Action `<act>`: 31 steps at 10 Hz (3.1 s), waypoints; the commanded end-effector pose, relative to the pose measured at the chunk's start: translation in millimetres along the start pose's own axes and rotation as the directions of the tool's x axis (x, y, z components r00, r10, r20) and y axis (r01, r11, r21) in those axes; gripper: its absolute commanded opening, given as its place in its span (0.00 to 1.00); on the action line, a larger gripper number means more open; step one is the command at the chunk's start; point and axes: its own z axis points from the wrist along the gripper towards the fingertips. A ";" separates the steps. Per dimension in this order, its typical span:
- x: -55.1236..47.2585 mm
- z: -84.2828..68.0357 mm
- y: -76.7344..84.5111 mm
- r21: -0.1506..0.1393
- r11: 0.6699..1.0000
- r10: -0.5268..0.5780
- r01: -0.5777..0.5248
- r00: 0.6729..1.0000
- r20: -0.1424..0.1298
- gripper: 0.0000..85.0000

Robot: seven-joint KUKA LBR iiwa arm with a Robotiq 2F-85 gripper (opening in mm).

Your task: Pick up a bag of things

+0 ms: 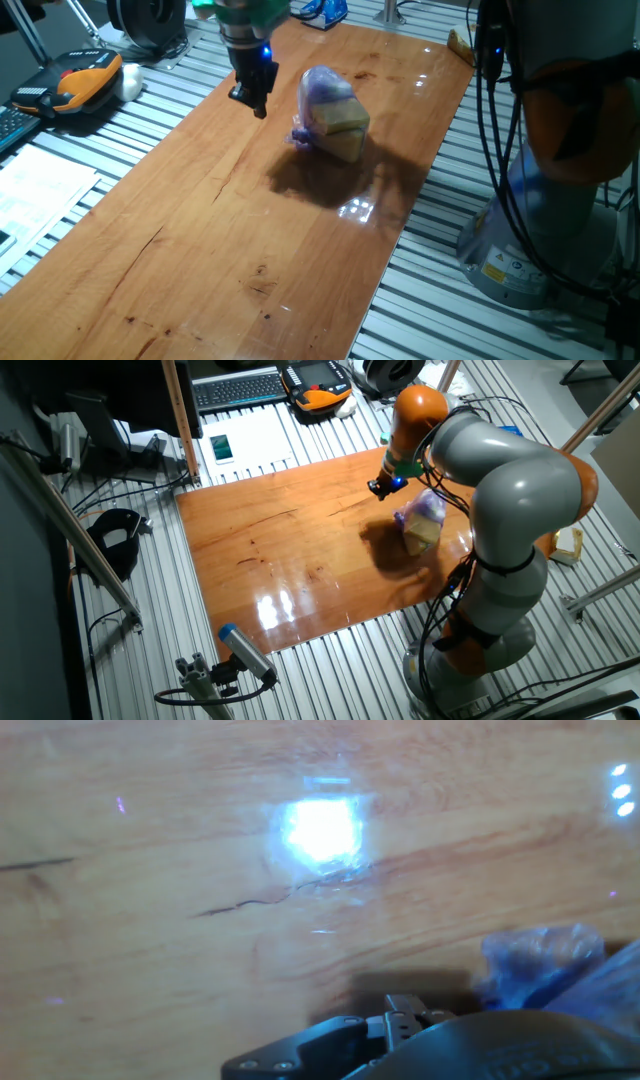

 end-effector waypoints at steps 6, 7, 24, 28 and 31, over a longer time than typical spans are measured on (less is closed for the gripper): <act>19.7 6.9 -14.9 -0.091 0.640 0.768 -0.763 0.633 0.096 0.00; 18.8 7.6 -15.7 -0.071 0.676 0.736 -0.733 0.669 0.099 0.00; 13.9 8.0 -11.6 0.020 0.815 -0.574 0.579 0.811 -0.110 0.00; 13.3 8.2 -14.0 0.030 0.814 -0.575 0.580 0.812 -0.101 0.00; 12.5 10.3 -16.8 0.032 0.814 -0.575 0.580 0.813 -0.095 0.00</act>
